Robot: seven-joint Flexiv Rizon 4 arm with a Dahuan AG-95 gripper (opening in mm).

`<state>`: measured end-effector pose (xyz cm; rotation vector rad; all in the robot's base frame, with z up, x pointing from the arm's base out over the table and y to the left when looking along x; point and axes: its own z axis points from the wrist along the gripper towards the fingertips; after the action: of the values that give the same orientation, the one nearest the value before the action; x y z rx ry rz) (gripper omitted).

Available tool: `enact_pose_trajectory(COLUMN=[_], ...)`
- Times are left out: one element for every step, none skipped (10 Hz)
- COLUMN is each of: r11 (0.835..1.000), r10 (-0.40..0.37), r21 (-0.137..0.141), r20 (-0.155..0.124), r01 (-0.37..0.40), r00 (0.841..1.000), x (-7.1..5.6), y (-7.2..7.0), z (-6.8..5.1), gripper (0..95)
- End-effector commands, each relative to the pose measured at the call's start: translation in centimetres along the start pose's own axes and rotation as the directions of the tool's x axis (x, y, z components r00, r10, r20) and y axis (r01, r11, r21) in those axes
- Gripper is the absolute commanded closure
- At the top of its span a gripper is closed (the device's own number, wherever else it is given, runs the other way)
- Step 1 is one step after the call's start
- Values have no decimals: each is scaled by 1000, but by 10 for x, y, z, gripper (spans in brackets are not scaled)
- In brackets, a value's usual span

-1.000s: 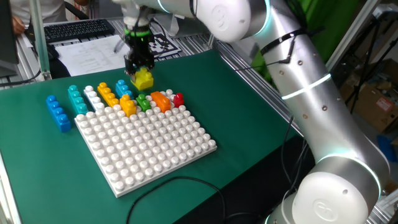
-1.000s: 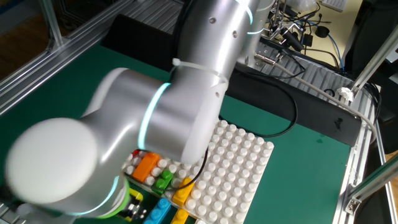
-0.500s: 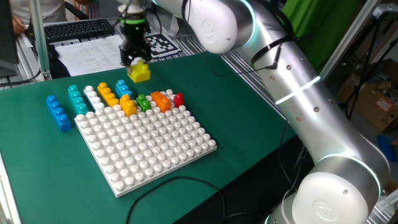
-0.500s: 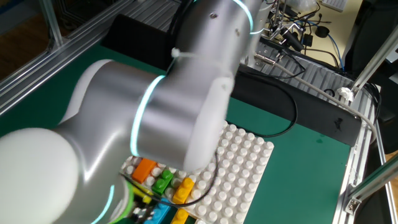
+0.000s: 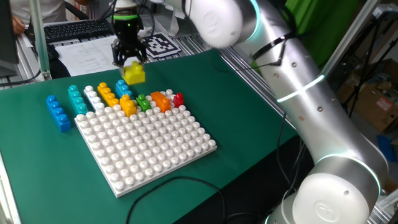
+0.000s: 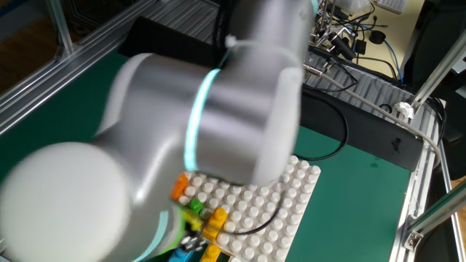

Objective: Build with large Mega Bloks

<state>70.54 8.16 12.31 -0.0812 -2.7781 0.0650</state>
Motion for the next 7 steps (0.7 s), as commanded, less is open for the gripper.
enact_pose_trajectory(r11=[1000,999,999,998,998,998,997], r10=[-2,9,29,40,45,48,51], r21=[-18,-35,-45,-45,-49,-52,-58], r20=[92,91,92,95,94,94,98], r01=[4,-6,-25,-36,-40,-44,-45], r00=[996,996,995,995,995,994,994], x=[1,7,16,19,20,22,25], y=[10,14,25,30,32,36,36], z=[12,15,20,21,22,23,24], gripper=[950,950,950,950,950,950,950])
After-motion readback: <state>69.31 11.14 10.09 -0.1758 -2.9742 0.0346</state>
